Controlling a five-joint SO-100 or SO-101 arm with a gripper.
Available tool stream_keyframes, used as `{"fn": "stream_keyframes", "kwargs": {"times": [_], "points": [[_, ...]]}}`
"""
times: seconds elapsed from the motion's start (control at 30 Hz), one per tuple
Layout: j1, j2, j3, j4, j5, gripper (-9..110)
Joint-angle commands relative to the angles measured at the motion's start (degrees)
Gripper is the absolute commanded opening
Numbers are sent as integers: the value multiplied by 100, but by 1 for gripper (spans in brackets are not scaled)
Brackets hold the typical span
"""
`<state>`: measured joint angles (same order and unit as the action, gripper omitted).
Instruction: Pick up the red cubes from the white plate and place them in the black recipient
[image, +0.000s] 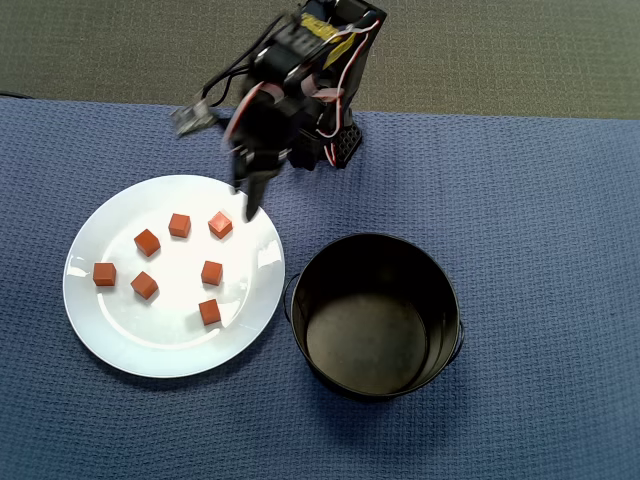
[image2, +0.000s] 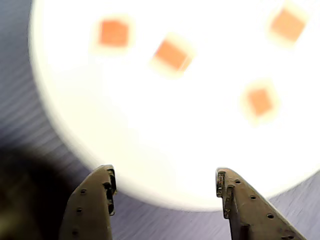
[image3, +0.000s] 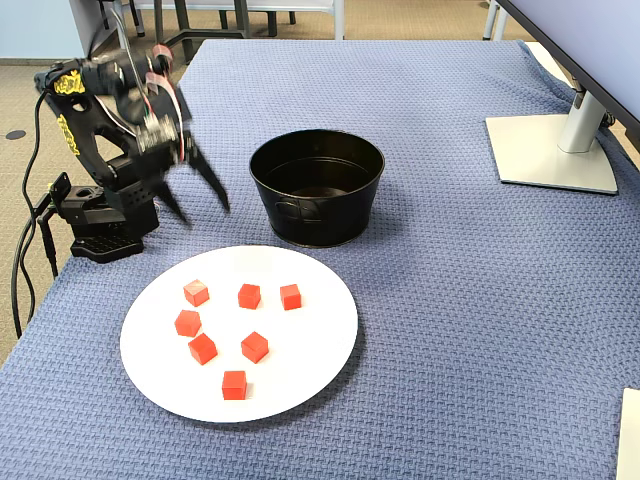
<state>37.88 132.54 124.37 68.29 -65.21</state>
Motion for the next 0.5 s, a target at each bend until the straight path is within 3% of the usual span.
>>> {"fn": "stream_keyframes", "kwargs": {"times": [0.0, 0.27, 0.47], "points": [[853, -712, 53, -1134, -1547, 20], [1538, -1898, -9, -1696, -3498, 24], [1538, -2479, 132, -2004, -3735, 24]]}}
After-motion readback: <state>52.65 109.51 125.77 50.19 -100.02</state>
